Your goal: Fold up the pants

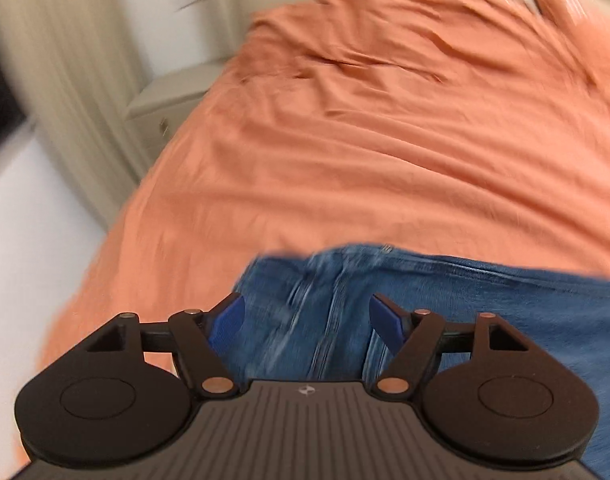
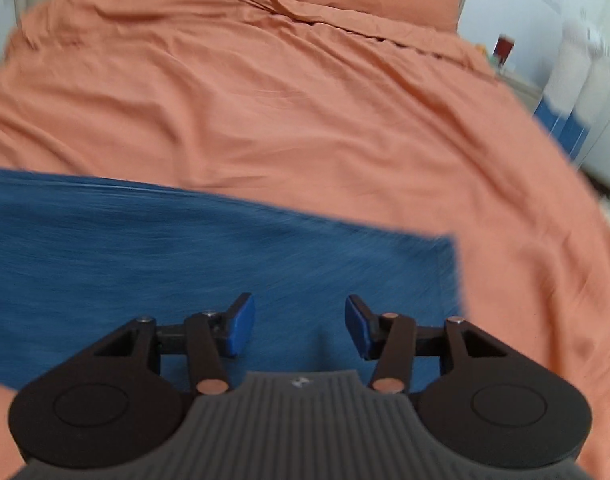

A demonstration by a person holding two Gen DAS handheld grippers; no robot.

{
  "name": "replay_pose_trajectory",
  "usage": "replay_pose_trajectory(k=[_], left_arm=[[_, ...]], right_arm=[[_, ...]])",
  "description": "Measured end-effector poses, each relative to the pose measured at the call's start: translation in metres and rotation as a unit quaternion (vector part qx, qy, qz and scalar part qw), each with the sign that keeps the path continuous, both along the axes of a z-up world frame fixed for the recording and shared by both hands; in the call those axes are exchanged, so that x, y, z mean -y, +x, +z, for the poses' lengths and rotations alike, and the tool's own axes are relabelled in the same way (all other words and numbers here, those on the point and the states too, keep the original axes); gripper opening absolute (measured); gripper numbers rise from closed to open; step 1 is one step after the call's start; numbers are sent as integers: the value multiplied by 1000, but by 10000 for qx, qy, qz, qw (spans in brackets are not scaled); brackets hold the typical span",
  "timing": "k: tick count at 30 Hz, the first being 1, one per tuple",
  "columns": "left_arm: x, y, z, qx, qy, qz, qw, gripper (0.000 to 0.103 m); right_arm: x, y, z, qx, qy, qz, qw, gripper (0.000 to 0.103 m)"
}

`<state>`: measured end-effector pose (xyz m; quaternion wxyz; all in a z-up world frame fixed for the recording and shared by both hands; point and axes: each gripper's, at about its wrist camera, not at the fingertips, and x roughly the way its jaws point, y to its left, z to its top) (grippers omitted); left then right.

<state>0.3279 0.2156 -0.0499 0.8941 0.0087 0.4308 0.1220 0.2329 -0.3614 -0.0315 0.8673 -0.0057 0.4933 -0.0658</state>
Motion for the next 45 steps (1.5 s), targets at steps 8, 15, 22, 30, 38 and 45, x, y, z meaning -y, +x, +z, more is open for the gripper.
replay_pose_trajectory(k=[8, 15, 22, 30, 38, 45], left_arm=[[-98, -88, -62, 794, -2659, 1758, 9445, 84], [-121, -84, -125, 1155, -3957, 2258, 8827, 73], [-103, -65, -91, 1178, -2851, 2298, 9231, 26], [-87, -42, -80, 810, -1776, 2121, 9576, 24], [-78, -30, -101, 406, -1265, 2181, 9669, 24], [-69, -24, -100, 175, -879, 2089, 9738, 24]], right_arm=[[-14, -53, -29, 606, 1733, -1369, 9734, 49], [28, -82, -30, 827, 2441, -2525, 9326, 49], [95, -121, 3, 1262, 2226, -3365, 9063, 47], [142, -128, -21, 1306, 2667, -3851, 8738, 35], [173, -115, -58, 1216, 3238, -4045, 8466, 0], [165, -121, -8, 1480, 2742, -3358, 8889, 0]])
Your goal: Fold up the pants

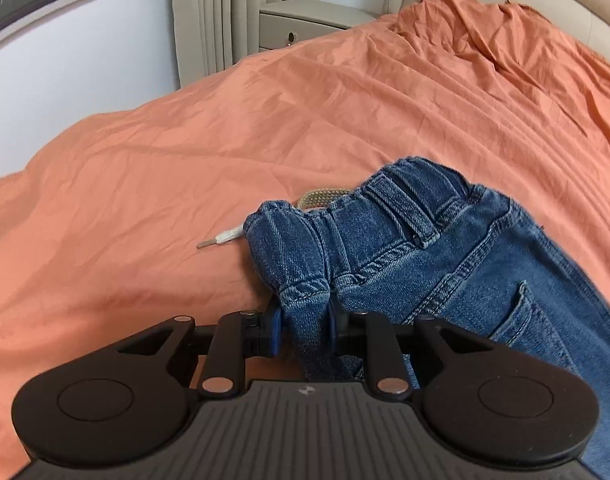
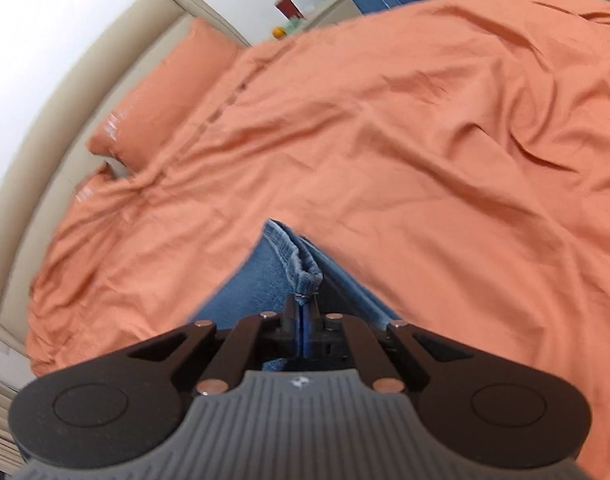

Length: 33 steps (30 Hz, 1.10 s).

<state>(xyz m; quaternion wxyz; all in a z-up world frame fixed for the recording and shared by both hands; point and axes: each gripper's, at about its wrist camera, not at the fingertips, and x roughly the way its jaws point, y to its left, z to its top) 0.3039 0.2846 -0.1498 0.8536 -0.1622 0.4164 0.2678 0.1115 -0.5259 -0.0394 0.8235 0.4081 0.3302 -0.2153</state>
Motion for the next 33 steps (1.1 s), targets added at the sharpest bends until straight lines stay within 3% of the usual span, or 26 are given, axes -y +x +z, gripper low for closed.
replay_pose_trajectory(k=[2, 6, 10, 11, 14, 18, 20, 23, 28, 32, 33], left_arm=[[2, 2, -1, -57, 67, -22, 10000, 24], [2, 7, 5, -199, 76, -151, 9997, 28], [3, 4, 22, -303, 293, -404, 9983, 49], [4, 2, 28, -292, 399, -476, 9976, 54], [14, -12, 49, -273, 746, -821, 9935, 58], [44, -34, 77, -187, 600, -1806, 9815, 55], [69, -49, 87, -292, 559, -2545, 9650, 52], [110, -74, 91, -468, 735, -3575, 9298, 52], [178, -114, 66, -993, 864, -5047, 8532, 52], [214, -130, 30, -1272, 879, -5542, 8179, 58], [220, -129, 23, -1344, 836, -5598, 8134, 63]], right_arm=[[5, -3, -22, -265, 113, -38, 9996, 0], [8, -6, -49, -389, 238, -119, 9989, 0], [13, -5, -48, -467, 353, -87, 9982, 0], [13, -6, -43, -481, 328, -74, 9983, 2], [8, -11, -25, -544, 251, -87, 9982, 32], [-3, -24, -15, -276, 871, -66, 9958, 35], [-18, -29, -9, -133, 1149, 68, 9933, 35], [-54, -25, 7, -55, 1301, 492, 9903, 35], [-130, -6, 33, 130, 1400, 1379, 9804, 36], [-198, 7, 39, 134, 1113, 2116, 9709, 42], [-213, 9, 38, 103, 1044, 2274, 9681, 43]])
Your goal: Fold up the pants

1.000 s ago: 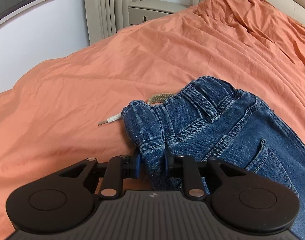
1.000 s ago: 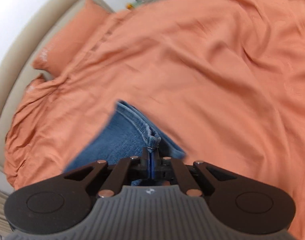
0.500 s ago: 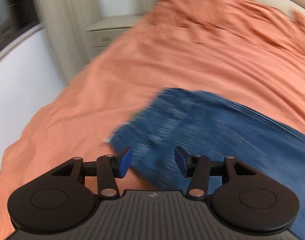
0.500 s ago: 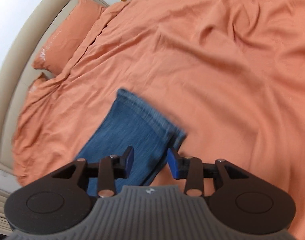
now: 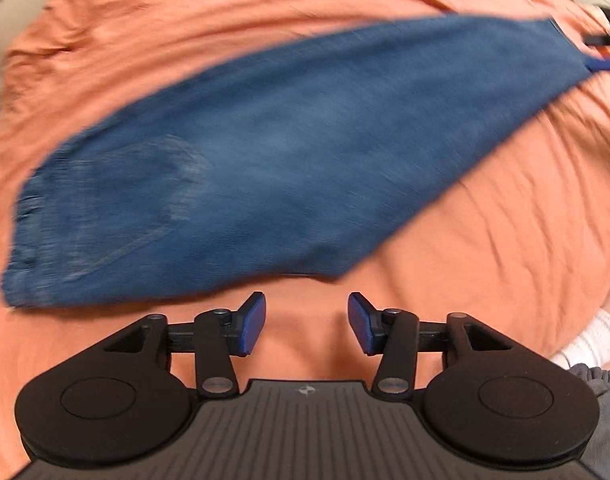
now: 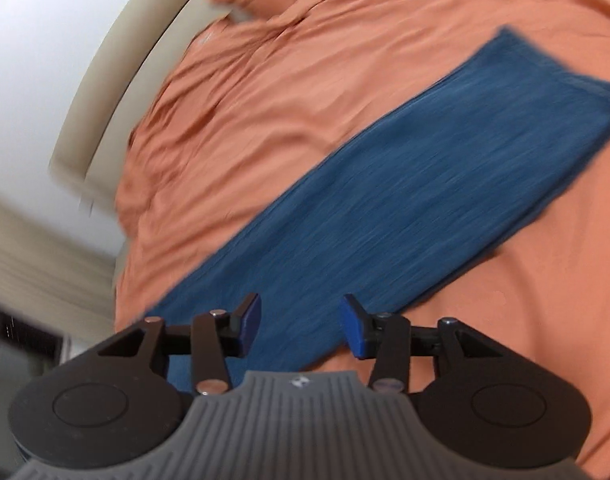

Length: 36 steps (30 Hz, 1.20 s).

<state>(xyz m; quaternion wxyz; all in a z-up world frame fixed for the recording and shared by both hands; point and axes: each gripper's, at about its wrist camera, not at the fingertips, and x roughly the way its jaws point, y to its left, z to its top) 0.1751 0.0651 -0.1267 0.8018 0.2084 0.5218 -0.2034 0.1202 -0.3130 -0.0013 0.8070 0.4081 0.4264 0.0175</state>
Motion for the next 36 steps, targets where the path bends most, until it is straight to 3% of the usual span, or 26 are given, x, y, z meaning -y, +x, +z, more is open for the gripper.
replay_pose_trajectory(k=[2, 5, 6, 9, 12, 16, 17, 19, 20, 21, 25, 29, 32, 33, 36], left_arm=[[13, 7, -18, -141, 81, -65, 9998, 66], [25, 20, -33, 10, 353, 85, 9993, 66], [27, 23, -32, 155, 376, 214, 9989, 66], [19, 35, -24, 231, -106, 703, 9972, 66], [10, 46, -17, 299, -597, 1371, 9883, 66], [12, 57, -25, 83, -552, 2010, 9780, 65], [12, 58, -27, -3, -560, 2196, 9740, 60], [12, 62, -30, -206, -579, 2512, 9660, 41], [15, 62, -30, -343, -532, 2632, 9627, 23], [19, 62, -30, -440, -423, 2678, 9615, 15], [28, 52, -11, -702, -20, 2663, 9613, 10], [20, 60, -33, -1337, 69, 2864, 9487, 8], [13, 61, -50, -1528, 72, 2984, 9421, 8], [12, 61, -50, -1569, 96, 3005, 9408, 1], [11, 56, -48, -1705, 445, 2857, 9420, 1]], right_arm=[[-24, 4, -6, 24, -286, 278, 9992, 44], [-44, 5, -18, 5, -886, 527, 9947, 47], [-42, 4, -22, -8, -859, 516, 9950, 47], [-25, -2, -26, 145, -414, 371, 9983, 53], [-14, -4, -27, 268, -178, 216, 9992, 53], [-14, 0, -31, 268, -152, 221, 9993, 53], [-14, 0, -32, 260, -167, 234, 9993, 53], [-13, 0, -32, 277, -122, 242, 9993, 53], [-12, 1, -32, 283, -87, 225, 9993, 53], [-10, 0, -33, 283, -46, 198, 9994, 53], [0, -9, -30, 340, 103, -45, 9994, 53], [11, -17, -30, 273, 236, -358, 9987, 54], [16, -19, -30, 221, 262, -575, 9978, 54], [19, -22, -30, 204, 267, -692, 9970, 54], [29, -29, -27, 173, 400, -938, 9946, 55]])
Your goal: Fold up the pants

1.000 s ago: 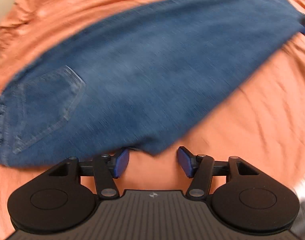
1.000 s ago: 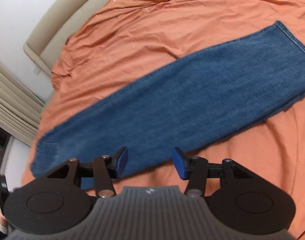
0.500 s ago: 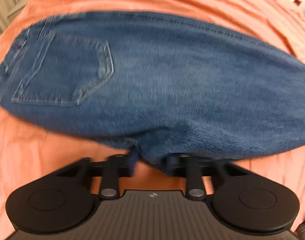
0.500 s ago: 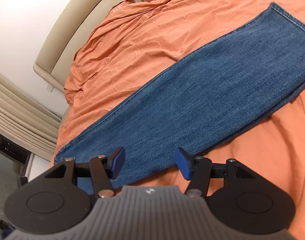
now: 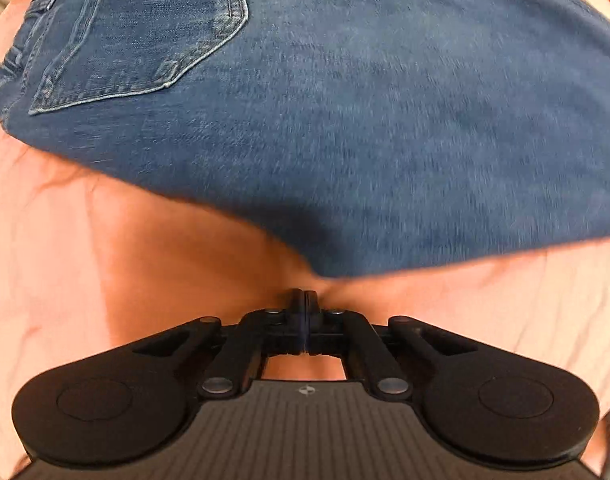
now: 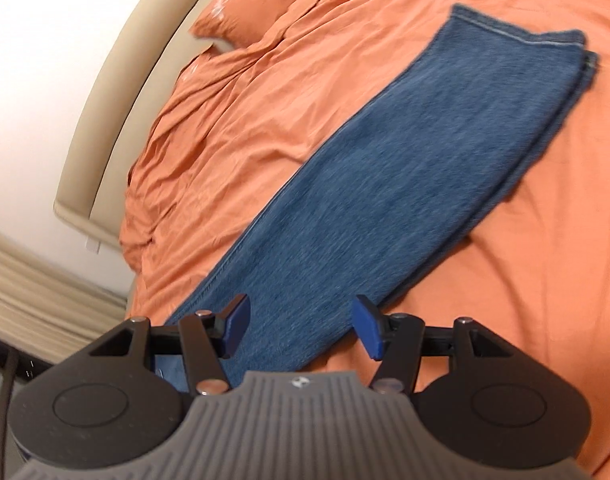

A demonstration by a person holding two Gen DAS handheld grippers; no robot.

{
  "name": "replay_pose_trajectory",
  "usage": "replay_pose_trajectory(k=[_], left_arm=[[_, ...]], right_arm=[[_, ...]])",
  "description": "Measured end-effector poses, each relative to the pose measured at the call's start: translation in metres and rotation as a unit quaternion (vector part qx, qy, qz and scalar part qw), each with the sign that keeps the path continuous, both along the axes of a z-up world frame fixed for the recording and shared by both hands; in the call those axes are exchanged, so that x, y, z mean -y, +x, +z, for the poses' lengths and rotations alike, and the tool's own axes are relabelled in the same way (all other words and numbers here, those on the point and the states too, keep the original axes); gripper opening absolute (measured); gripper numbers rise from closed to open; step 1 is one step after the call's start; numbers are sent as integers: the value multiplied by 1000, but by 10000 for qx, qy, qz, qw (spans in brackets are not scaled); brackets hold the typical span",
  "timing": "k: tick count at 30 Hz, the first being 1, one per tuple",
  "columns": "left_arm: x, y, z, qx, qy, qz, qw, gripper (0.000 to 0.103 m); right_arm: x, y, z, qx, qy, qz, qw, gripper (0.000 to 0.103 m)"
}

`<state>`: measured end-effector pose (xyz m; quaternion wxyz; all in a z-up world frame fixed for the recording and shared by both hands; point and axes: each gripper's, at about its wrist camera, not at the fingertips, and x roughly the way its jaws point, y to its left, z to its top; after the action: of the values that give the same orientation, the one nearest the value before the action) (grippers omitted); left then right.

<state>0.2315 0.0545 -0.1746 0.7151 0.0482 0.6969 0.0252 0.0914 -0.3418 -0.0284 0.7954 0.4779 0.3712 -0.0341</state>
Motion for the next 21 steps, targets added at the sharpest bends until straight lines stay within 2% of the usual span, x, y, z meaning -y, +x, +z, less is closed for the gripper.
replay_pose_trajectory(k=[4, 6, 9, 12, 17, 19, 21], left_arm=[[3, -17, 31, 348, -23, -536, 9980, 4], [8, -23, 51, 634, -72, -815, 9946, 10], [23, -25, 77, 1152, -77, -1278, 9851, 11], [49, -13, 101, 1623, -176, -1751, 9709, 11], [87, 8, 107, 2143, -253, -2296, 9491, 14], [103, 24, 91, 2191, -319, -2374, 9458, 14], [111, 40, 75, 2217, -362, -2313, 9466, 14]], right_arm=[[12, -3, 20, -50, -6, -106, 9999, 55], [20, -4, 38, -6, -103, -70, 9999, 55], [41, -8, 68, -9, -307, -52, 9995, 57], [71, -16, 98, -72, -481, -138, 9987, 59], [124, -35, 123, -396, -662, -306, 9965, 61], [138, -41, 118, -562, -840, -294, 9944, 59], [146, -45, 105, -781, -1134, -197, 9903, 54]])
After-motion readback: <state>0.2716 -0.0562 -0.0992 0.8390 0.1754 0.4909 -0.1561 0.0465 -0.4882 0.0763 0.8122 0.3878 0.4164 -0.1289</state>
